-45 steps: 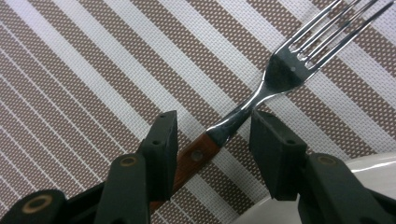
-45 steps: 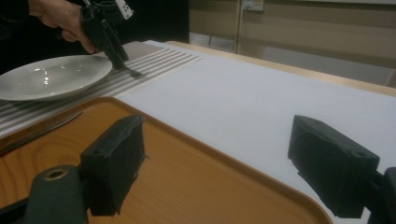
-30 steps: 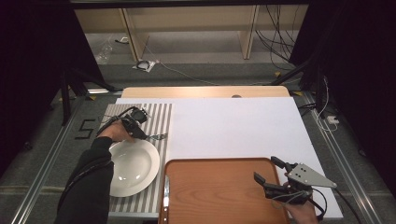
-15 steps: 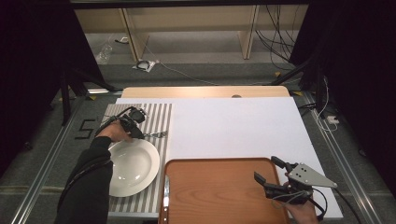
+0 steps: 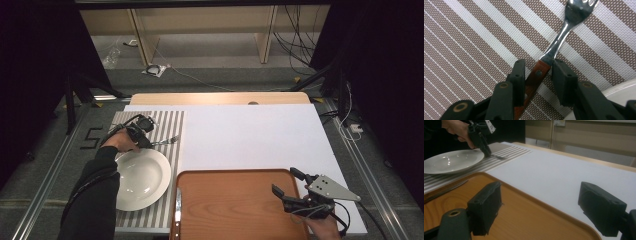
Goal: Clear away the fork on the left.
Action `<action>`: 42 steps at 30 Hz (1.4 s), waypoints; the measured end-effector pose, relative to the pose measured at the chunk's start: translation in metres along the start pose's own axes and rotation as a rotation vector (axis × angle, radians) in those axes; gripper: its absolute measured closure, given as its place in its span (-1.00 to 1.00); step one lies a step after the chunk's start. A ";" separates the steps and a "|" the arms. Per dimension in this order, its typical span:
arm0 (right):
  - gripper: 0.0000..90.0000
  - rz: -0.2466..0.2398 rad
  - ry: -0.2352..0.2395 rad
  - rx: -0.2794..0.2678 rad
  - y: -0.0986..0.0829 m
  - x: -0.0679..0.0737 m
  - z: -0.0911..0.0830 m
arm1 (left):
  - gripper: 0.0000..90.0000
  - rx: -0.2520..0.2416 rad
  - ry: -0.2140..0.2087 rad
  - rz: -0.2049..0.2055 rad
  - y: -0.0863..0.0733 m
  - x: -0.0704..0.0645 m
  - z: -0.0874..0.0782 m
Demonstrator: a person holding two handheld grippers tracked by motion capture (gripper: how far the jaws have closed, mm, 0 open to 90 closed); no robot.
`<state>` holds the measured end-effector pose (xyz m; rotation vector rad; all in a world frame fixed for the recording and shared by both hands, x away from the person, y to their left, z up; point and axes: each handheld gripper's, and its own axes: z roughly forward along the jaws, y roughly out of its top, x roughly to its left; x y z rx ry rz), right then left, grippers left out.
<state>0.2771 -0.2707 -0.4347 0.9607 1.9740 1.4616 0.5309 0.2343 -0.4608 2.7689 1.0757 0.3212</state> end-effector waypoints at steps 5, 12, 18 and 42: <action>-0.56 0.000 -0.001 -0.002 0.000 0.000 0.000 | 0.55 -0.004 0.005 0.007 0.000 -0.001 0.000; -0.56 -0.001 0.001 -0.001 0.000 0.000 0.000 | 0.70 -0.002 -0.014 0.034 0.001 -0.002 0.000; -0.56 0.000 0.000 -0.001 0.000 0.000 0.000 | 0.72 -0.016 -0.003 0.044 0.000 -0.002 0.000; -0.56 0.001 0.001 0.002 0.000 0.000 0.000 | 0.72 -0.078 0.125 0.031 -0.004 0.006 -0.035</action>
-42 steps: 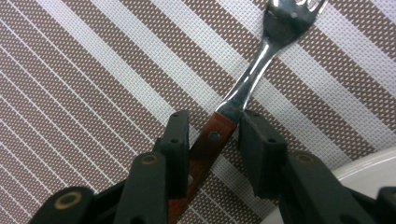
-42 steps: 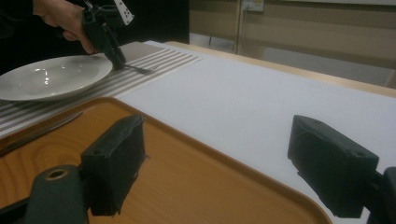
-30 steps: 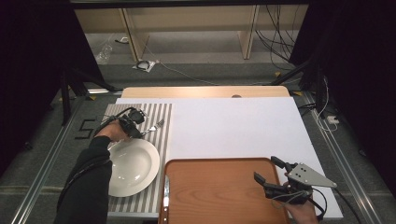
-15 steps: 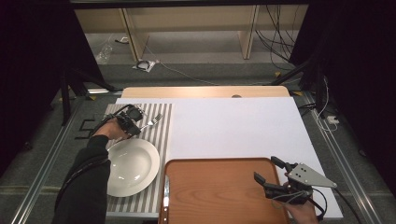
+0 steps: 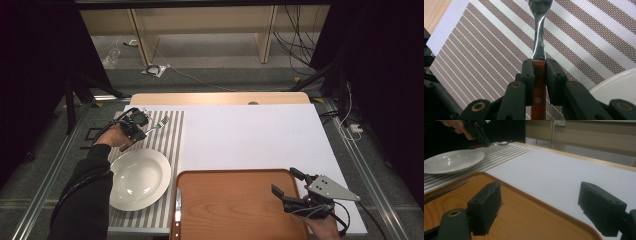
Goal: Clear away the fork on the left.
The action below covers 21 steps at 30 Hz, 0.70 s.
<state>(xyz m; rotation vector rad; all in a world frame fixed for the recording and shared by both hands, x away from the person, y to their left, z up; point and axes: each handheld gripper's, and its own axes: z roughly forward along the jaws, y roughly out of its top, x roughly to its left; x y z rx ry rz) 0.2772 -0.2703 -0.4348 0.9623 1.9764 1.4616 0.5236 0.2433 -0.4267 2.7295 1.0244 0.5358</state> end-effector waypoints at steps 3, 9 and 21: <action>-0.56 -0.001 0.000 0.003 0.000 0.000 0.000 | 0.72 -0.006 -0.004 -0.015 0.002 -0.003 -0.006; -0.56 0.001 -0.001 0.001 0.000 0.001 0.000 | 0.72 -0.028 0.004 -0.042 0.007 -0.010 -0.018; -0.56 -0.002 -0.003 0.001 0.000 0.001 0.000 | 0.72 -0.077 0.001 -0.103 0.015 -0.033 -0.035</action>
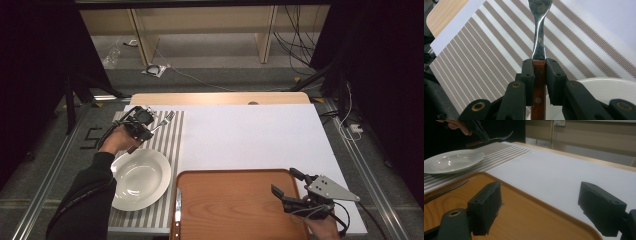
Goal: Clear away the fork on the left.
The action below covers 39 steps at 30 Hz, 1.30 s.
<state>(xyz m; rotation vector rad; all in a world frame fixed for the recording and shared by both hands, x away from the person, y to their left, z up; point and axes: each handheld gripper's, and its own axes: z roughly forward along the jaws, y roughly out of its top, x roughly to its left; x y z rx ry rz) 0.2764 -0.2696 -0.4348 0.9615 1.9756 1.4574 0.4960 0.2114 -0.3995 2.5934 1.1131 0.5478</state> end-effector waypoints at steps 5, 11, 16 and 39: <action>-0.56 0.000 0.001 0.000 0.000 0.000 0.000 | 0.72 -0.004 0.003 0.013 0.004 -0.012 -0.005; -0.56 -0.001 0.000 0.001 0.000 0.000 0.000 | 0.72 -0.020 -0.010 0.026 0.009 -0.030 -0.016; -0.56 0.000 0.001 -0.003 0.000 0.001 0.000 | 0.72 -0.047 -0.035 0.042 0.009 -0.046 -0.025; -0.56 -0.002 0.000 0.002 0.000 0.001 0.000 | 0.72 -0.144 -0.164 0.076 -0.008 -0.110 -0.043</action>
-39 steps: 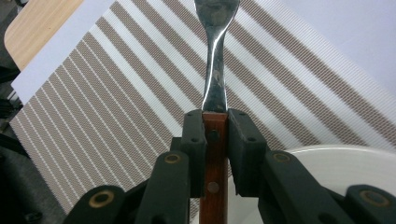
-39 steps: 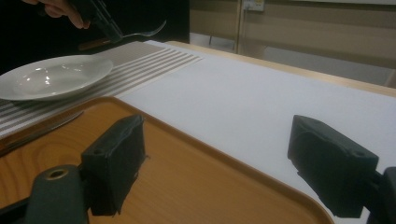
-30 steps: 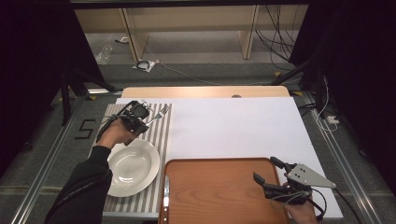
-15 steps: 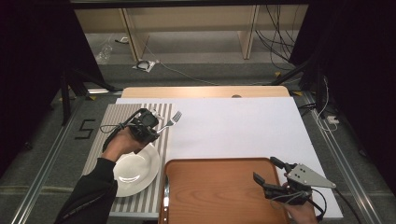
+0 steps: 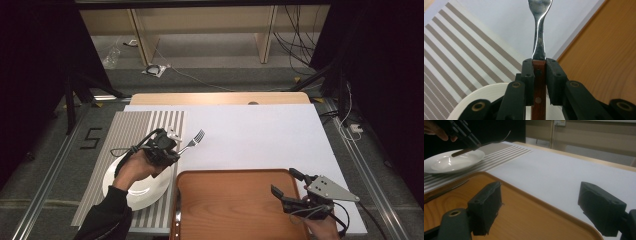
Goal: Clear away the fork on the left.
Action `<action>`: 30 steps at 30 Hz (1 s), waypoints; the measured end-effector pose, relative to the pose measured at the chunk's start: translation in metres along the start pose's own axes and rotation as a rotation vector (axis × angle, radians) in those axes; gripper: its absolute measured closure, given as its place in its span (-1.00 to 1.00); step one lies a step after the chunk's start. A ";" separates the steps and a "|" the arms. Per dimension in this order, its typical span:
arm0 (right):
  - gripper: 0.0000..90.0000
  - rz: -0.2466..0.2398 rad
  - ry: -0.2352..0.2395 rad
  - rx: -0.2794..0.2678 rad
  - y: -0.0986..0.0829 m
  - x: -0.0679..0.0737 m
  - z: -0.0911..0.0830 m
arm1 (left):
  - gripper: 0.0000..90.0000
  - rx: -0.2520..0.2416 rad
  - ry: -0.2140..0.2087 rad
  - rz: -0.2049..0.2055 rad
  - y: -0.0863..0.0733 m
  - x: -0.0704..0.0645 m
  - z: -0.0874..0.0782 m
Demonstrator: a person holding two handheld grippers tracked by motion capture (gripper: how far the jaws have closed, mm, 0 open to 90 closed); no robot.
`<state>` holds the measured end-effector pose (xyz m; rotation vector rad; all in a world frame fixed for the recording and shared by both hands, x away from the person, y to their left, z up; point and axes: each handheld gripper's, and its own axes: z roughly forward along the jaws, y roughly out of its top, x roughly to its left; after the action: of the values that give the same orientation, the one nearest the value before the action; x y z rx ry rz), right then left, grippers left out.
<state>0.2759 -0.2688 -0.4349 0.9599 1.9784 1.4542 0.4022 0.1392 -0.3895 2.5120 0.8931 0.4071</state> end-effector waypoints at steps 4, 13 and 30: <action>-0.56 0.001 0.001 -0.002 0.000 0.000 0.000 | 0.72 -0.011 -0.025 0.008 -0.001 -0.010 0.001; -0.56 -0.003 0.001 -0.005 0.000 0.000 0.000 | 0.72 -0.015 -0.056 0.028 0.000 -0.035 0.005; -0.56 -0.007 0.003 -0.005 0.000 0.002 -0.001 | 0.72 -0.002 -0.118 0.073 -0.006 -0.080 0.007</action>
<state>0.2744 -0.2680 -0.4341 0.9479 1.9768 1.4568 0.3422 0.0889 -0.4083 2.5427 0.7578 0.2792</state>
